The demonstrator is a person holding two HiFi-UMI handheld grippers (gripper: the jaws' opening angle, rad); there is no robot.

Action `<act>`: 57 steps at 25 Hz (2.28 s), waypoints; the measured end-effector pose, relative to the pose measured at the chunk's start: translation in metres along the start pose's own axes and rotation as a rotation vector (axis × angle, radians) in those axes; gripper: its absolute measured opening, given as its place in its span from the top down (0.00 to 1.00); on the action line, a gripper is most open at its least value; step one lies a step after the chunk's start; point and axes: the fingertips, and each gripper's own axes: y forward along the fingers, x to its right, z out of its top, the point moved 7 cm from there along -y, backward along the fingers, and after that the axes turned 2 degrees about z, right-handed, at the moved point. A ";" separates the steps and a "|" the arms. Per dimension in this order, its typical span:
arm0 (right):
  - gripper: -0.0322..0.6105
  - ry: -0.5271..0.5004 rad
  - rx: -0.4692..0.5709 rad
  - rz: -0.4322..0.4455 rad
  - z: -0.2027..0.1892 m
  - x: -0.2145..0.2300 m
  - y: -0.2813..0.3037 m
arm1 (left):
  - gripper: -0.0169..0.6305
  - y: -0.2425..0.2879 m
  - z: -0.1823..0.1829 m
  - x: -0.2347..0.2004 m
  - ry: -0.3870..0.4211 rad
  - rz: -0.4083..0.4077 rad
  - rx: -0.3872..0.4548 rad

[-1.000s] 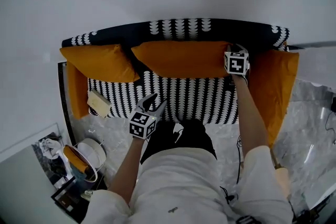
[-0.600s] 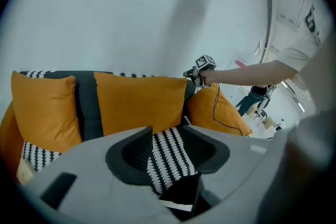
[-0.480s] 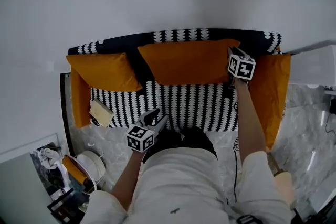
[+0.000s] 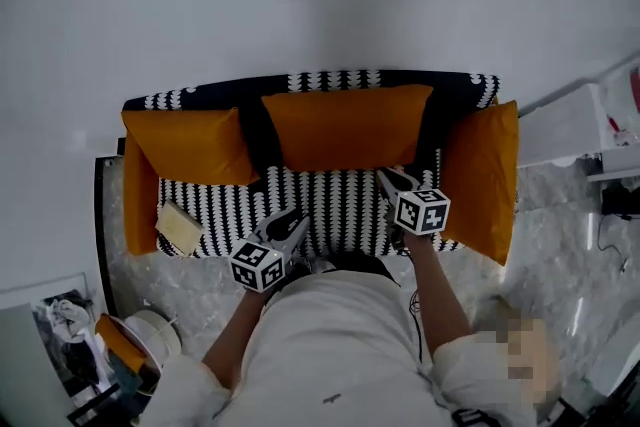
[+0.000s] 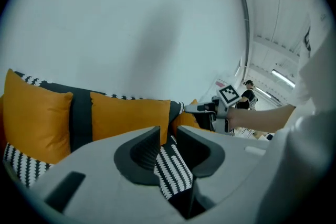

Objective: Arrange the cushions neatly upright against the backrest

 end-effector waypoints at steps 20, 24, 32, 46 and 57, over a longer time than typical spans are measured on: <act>0.93 -0.007 -0.137 -0.028 -0.216 -0.224 -0.098 | 0.95 -0.139 -0.134 0.041 -0.084 -0.423 -0.083; 0.93 0.052 -0.063 -0.053 -0.225 -0.219 -0.128 | 0.95 -0.147 -0.136 0.064 -0.039 -0.461 -0.089; 0.93 -0.070 0.027 0.034 -0.203 -0.214 -0.166 | 0.95 -0.149 -0.122 0.099 0.060 -0.357 -0.024; 0.94 -0.002 0.157 0.282 -0.211 -0.164 -0.304 | 0.95 -0.124 -0.139 0.265 0.075 -0.322 0.069; 0.94 -0.123 0.052 0.318 -0.239 -0.143 -0.338 | 0.95 -0.124 -0.191 0.314 -0.032 -0.189 0.097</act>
